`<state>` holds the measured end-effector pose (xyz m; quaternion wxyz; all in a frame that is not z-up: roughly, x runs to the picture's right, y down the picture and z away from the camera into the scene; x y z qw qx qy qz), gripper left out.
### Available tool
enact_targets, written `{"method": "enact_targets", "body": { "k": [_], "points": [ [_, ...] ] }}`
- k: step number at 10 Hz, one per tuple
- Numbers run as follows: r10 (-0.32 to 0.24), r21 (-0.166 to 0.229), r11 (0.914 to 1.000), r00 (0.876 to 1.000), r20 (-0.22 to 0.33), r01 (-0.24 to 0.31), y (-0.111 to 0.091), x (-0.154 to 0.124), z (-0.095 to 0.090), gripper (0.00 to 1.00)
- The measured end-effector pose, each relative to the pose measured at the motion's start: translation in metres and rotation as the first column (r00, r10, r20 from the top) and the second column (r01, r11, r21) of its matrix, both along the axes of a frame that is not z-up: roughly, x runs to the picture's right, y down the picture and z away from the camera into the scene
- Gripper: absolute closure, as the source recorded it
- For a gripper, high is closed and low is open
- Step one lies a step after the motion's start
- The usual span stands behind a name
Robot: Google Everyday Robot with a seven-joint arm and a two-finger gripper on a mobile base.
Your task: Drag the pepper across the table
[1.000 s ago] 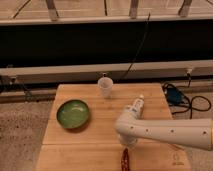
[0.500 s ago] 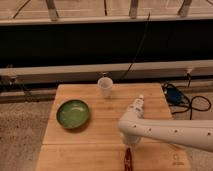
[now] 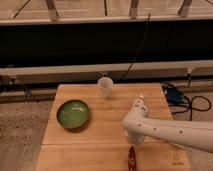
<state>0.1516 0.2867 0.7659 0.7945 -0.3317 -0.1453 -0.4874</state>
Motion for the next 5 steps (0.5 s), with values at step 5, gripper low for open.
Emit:
{"method": "enact_targets", "body": {
  "k": [5],
  "points": [
    [0.007, 0.003, 1.0, 1.0, -0.009, -0.007, -0.006, 0.015, 0.003, 0.98]
  ]
}}
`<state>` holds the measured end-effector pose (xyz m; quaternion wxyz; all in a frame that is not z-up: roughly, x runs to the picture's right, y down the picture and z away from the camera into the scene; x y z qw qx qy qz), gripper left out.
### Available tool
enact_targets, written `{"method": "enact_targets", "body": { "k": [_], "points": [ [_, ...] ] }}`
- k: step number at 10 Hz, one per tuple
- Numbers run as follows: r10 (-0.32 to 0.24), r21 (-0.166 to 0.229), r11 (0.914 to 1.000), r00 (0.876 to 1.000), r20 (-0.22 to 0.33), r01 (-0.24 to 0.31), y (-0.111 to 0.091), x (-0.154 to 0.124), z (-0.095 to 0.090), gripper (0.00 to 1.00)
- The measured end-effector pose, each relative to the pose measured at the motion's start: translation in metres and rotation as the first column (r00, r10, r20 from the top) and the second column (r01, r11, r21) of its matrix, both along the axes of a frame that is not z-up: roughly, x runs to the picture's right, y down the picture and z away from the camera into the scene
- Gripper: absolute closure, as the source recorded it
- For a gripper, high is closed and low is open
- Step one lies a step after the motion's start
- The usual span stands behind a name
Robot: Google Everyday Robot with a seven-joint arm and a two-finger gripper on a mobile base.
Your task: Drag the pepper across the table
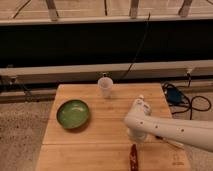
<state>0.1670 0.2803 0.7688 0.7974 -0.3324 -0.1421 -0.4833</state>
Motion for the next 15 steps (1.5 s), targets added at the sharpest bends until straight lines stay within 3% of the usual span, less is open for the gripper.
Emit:
{"method": "enact_targets", "body": {
  "k": [15],
  "points": [
    [0.032, 0.009, 0.9994, 0.999, -0.006, -0.032, -0.022, 0.016, 0.015, 0.98]
  ]
}}
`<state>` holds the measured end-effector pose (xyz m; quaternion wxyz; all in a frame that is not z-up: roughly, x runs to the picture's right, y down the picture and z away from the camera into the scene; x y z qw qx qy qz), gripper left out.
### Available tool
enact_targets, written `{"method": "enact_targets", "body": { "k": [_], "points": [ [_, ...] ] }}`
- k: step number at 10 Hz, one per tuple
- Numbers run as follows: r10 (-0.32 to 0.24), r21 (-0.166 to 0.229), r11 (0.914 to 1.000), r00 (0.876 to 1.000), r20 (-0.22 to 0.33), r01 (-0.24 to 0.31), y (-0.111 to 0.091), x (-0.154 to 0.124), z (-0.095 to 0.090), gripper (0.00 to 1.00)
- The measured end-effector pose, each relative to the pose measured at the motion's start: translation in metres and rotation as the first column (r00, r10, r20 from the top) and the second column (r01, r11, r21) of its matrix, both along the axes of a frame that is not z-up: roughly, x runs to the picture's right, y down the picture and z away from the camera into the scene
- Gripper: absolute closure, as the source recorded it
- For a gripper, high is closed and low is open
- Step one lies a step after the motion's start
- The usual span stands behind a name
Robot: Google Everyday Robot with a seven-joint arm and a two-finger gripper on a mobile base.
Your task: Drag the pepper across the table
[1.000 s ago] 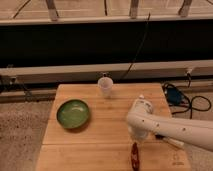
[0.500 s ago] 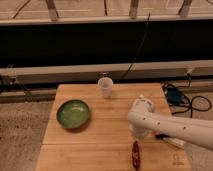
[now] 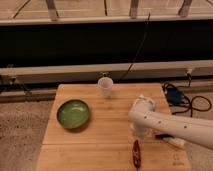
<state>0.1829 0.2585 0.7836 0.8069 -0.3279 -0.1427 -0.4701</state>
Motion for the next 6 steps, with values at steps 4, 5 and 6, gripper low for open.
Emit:
{"method": "enact_targets", "body": {
  "k": [4, 5, 6],
  "points": [
    [0.012, 0.0, 0.9999, 1.0, -0.002, -0.012, -0.0052, 0.0042, 0.0035, 0.98],
    [0.015, 0.0, 0.9999, 1.0, -0.002, -0.015, -0.0059, 0.0051, 0.004, 0.98],
    [0.021, 0.0, 0.9998, 1.0, -0.001, -0.021, -0.0072, 0.0051, 0.005, 0.98]
  ]
}}
